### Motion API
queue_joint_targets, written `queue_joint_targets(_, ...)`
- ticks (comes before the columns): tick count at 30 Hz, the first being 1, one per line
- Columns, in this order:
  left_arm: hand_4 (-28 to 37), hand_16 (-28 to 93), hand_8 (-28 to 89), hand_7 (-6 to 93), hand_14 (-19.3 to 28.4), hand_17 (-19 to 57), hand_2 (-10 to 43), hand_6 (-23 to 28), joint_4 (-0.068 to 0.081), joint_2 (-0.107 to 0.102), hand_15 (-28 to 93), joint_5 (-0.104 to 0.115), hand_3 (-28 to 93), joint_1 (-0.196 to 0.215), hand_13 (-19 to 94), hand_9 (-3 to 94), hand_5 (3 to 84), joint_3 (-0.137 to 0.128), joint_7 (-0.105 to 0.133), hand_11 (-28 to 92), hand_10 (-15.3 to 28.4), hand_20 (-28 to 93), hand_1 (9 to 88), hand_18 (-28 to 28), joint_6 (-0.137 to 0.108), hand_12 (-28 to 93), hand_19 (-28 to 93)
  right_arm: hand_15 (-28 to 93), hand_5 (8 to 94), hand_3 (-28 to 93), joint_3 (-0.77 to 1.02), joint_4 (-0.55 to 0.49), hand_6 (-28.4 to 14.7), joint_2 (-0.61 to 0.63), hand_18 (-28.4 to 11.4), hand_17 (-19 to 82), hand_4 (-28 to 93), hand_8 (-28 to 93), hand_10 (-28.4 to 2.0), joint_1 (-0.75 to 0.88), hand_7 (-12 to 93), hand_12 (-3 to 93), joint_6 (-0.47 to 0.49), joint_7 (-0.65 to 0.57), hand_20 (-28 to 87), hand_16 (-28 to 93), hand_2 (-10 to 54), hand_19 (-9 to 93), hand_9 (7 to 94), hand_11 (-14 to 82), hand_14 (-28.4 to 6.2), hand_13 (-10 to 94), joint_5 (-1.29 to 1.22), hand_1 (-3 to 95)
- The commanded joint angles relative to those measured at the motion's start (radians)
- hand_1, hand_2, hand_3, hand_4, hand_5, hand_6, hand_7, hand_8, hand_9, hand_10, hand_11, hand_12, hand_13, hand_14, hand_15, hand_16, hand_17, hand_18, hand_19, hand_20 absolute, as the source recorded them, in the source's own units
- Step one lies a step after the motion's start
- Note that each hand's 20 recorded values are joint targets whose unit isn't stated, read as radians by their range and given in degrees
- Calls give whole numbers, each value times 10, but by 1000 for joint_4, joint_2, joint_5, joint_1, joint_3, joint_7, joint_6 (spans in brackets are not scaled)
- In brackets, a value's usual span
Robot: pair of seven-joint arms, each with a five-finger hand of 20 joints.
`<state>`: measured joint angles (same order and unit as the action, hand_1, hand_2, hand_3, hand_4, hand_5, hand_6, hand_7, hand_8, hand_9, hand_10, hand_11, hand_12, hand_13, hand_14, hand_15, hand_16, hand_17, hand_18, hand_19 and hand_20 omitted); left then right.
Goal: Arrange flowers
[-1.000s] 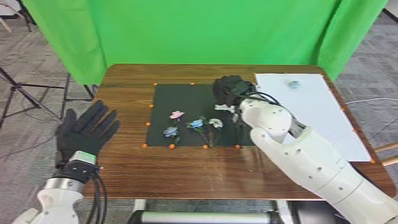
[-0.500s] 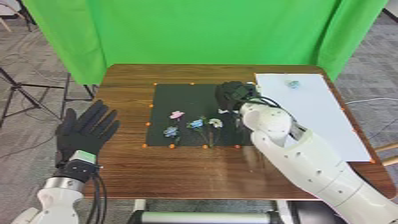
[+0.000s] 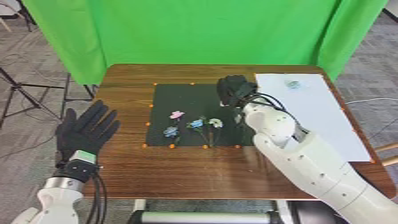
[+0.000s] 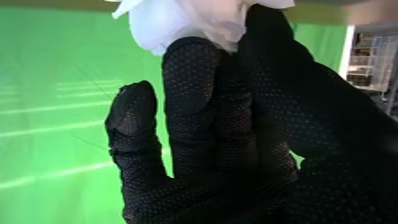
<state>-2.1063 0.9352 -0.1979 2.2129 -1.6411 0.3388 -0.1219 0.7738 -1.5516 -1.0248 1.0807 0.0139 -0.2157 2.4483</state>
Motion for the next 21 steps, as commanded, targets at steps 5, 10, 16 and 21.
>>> queue_joint_targets(5, -283, -91, -105, 186, 136, -64, 150, 66, -8, 5, 340, 1, 666, 21, 239, 341, 400, -18, -11, 196, 119, 81, 268, 127, -7, 90, 318, 459, 722, 705, 42, -65, 20, 63, -191, 351, -283, 50, -63, 48, 437, 498, 58, 3, 487, 543, -95, 789, 854, 146, -39, 695, 19, 645)
queue_joint_targets(10, -283, -90, -105, 186, 137, -65, 151, 67, -3, 8, 341, 8, 666, 16, 239, 341, 401, -10, -12, 196, 119, 81, 268, 127, -12, 90, 319, 459, 716, 700, 45, -55, 21, 58, -187, 348, -283, 51, -64, 62, 441, 500, 78, -3, 485, 545, -95, 781, 851, 145, -41, 688, 14, 648)
queue_joint_targets(16, -283, -91, -105, 186, 137, -65, 152, 67, -3, 6, 342, 9, 666, 15, 239, 342, 400, -8, -2, 196, 119, 82, 268, 127, -13, 90, 319, 464, 704, 710, 62, -62, 19, 58, -190, 344, -283, 35, -64, 75, 439, 489, 106, 4, 487, 537, -95, 780, 841, 140, -39, 681, 5, 642)
queue_joint_targets(21, -283, -92, -105, 186, 137, -64, 153, 67, -4, 6, 342, 10, 666, 15, 239, 342, 401, -7, -3, 197, 121, 81, 267, 126, -7, 90, 319, 455, 697, 707, 67, -70, 31, 59, -198, 342, -283, -28, -52, 82, 410, 413, 138, -2, 497, 509, -95, 795, 836, 90, -36, 681, 13, 622)
